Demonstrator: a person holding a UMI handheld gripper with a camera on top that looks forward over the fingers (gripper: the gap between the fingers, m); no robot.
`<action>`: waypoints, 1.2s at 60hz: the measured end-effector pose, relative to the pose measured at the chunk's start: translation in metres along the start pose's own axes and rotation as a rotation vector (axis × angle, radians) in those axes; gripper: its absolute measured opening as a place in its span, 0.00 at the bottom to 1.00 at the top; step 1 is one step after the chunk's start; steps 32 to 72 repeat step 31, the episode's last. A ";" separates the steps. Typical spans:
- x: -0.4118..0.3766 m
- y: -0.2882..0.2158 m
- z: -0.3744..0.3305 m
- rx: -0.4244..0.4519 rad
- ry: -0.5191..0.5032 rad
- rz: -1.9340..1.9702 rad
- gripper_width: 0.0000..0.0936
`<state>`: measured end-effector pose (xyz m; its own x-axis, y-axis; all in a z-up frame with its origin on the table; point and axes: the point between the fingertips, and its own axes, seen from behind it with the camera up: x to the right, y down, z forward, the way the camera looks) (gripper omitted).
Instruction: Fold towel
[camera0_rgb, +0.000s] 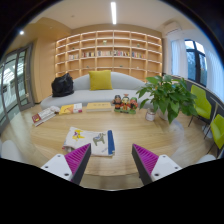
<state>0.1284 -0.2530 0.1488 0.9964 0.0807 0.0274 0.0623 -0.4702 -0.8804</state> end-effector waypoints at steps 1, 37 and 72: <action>-0.002 0.001 -0.006 -0.001 -0.003 -0.004 0.90; -0.011 0.015 -0.072 0.019 -0.033 -0.034 0.91; -0.011 0.015 -0.072 0.019 -0.033 -0.034 0.91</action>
